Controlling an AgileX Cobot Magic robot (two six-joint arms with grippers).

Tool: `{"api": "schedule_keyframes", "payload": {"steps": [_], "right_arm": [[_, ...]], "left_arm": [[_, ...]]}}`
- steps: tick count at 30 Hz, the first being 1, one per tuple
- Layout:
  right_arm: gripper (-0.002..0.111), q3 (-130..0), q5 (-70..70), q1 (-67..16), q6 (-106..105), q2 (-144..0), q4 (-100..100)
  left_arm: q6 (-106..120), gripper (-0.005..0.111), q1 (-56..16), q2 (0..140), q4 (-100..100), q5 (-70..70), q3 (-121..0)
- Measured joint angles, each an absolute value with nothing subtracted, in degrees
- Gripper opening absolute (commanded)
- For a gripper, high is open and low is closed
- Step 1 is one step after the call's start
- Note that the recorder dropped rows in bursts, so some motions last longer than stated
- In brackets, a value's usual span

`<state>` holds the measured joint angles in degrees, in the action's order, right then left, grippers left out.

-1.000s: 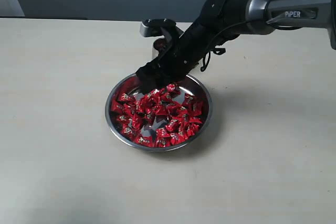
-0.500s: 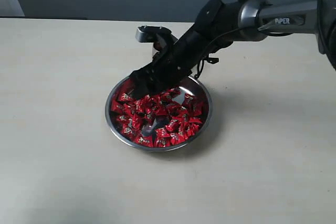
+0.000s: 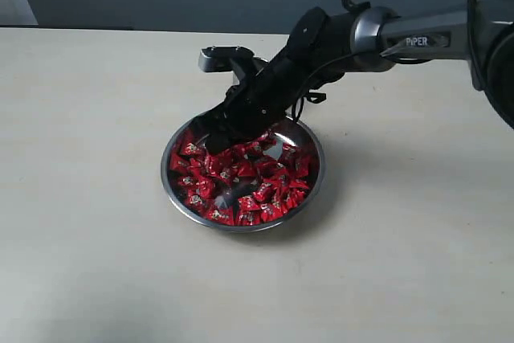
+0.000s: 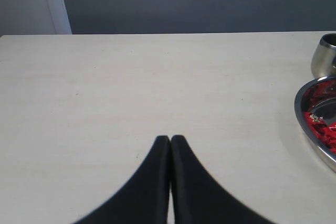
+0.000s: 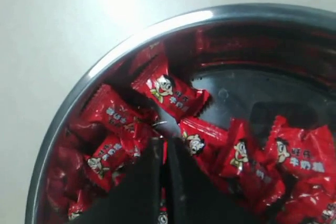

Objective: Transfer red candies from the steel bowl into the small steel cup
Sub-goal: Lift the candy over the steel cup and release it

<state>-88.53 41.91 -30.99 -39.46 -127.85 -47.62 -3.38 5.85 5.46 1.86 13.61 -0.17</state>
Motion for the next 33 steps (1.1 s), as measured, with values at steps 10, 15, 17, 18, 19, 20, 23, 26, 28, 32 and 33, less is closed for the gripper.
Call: {"api": "schedule_keyframes", "payload": {"steps": [10, 15, 17, 18, 19, 20, 23, 26, 28, 32, 33], "right_arm": [[-0.001, -88.5, 37.6, -30.2, -39.5, -121.4, -47.0], [-0.001, -88.5, 31.0, -27.5, -39.7, -117.1, -45.2], [-0.001, -88.5, 28.3, -26.1, -39.7, -116.4, -45.0], [-0.001, -88.6, 26.8, -25.4, -39.7, -116.1, -45.0], [-0.001, -88.6, 25.5, -24.7, -39.7, -116.1, -44.9], [-0.001, -88.6, 24.3, -24.3, -39.7, -116.0, -44.9], [-0.001, -88.6, 22.1, -23.0, -39.7, -116.0, -44.8], [-0.001, -88.6, 19.9, -22.9, -39.7, -116.0, -44.8], [-0.001, -88.6, 18.6, -22.9, -39.7, -116.0, -44.8], [-0.001, -88.7, 16.9, -22.9, -39.7, -116.9, -45.2], [-0.001, -88.7, 16.7, -22.9, -39.7, -117.4, -45.2]], "left_arm": [[-3.4, 0.0, 5.9, 5.5, 1.9, 13.6, -0.2], [-3.4, 0.0, 5.9, 5.5, 1.9, 13.6, -0.2], [-3.4, 0.0, 5.9, 5.5, 1.9, 13.6, -0.2], [-3.4, 0.0, 5.9, 5.5, 1.9, 13.6, -0.2], [-3.4, 0.0, 5.9, 5.5, 1.9, 13.6, -0.2], [-3.4, 0.0, 5.9, 5.5, 1.9, 13.6, -0.2], [-3.4, 0.0, 5.9, 5.5, 1.9, 13.6, -0.2], [-3.4, 0.0, 5.9, 5.5, 1.9, 13.6, -0.2], [-3.4, 0.0, 5.9, 5.5, 1.9, 13.6, -0.2], [-3.4, 0.0, 5.9, 5.5, 1.9, 13.6, -0.2], [-3.4, 0.0, 5.9, 5.5, 1.9, 13.6, -0.2]]}}
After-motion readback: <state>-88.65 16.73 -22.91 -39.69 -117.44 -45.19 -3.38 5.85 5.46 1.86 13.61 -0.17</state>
